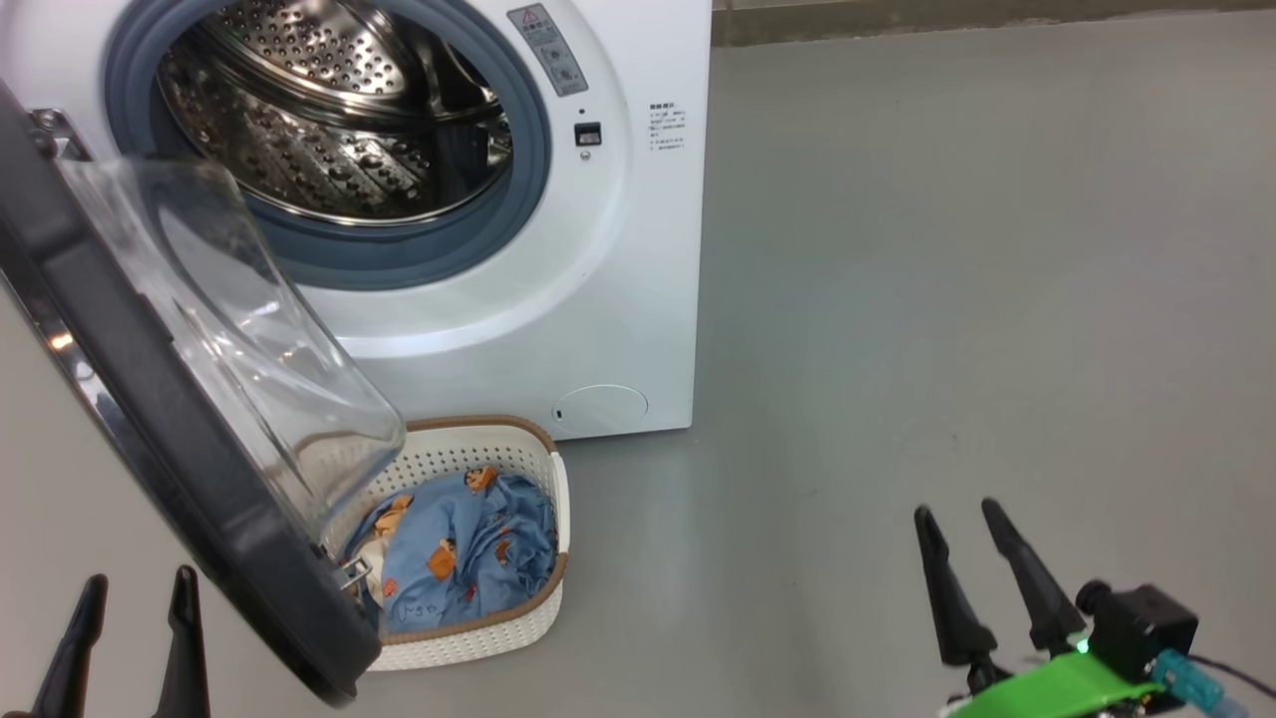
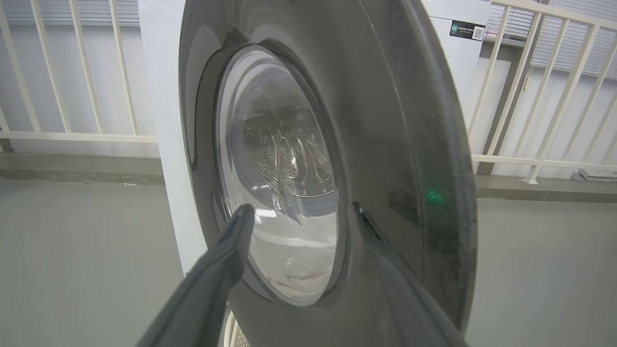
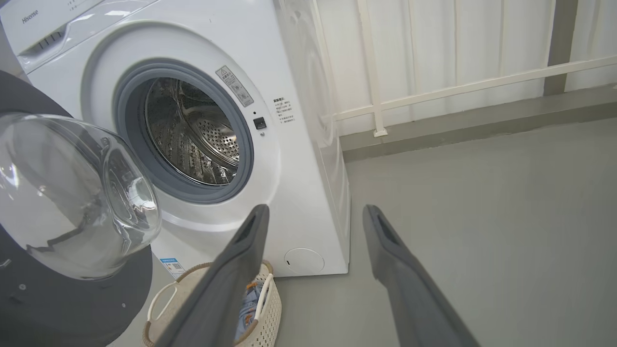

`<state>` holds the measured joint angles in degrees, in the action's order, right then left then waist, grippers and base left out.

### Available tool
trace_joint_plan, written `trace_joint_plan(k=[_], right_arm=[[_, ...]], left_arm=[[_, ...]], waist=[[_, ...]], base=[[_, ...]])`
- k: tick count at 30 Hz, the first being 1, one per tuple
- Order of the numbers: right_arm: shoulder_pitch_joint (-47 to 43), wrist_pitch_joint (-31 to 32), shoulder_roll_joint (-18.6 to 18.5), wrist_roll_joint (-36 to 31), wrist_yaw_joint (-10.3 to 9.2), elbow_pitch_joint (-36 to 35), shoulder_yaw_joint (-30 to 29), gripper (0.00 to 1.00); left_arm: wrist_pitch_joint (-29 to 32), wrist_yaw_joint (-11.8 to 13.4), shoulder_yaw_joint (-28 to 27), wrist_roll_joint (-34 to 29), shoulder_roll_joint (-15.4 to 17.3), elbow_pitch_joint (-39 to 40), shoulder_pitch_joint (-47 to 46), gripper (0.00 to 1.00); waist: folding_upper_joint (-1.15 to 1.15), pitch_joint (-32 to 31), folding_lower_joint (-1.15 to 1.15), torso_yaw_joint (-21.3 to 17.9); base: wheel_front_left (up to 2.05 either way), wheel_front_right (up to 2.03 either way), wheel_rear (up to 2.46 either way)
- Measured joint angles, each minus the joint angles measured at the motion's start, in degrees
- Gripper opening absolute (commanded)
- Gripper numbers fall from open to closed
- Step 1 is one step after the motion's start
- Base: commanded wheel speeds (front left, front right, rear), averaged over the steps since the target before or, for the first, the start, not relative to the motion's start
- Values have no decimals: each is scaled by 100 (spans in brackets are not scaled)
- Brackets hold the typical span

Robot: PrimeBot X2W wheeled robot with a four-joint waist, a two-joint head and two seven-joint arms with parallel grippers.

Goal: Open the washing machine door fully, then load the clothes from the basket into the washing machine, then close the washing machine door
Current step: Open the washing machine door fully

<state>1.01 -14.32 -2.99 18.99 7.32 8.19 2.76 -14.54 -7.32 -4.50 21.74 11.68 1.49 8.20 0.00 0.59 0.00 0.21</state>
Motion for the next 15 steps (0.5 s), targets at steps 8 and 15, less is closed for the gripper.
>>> trace_joint_plan(k=[8,15], right_arm=[[-275,1,19,-668,0,-67,-264,100],[-393,1,30,-1026,0,-73,-421,100]], left_arm=[[0,0,-13,-82,-18,-56,1,100],[0,0,9,-103,-14,-154,1,100]], waist=[[0,-10,0,25],[0,-5,0,66]], base=[[0,0,0],[0,0,0]])
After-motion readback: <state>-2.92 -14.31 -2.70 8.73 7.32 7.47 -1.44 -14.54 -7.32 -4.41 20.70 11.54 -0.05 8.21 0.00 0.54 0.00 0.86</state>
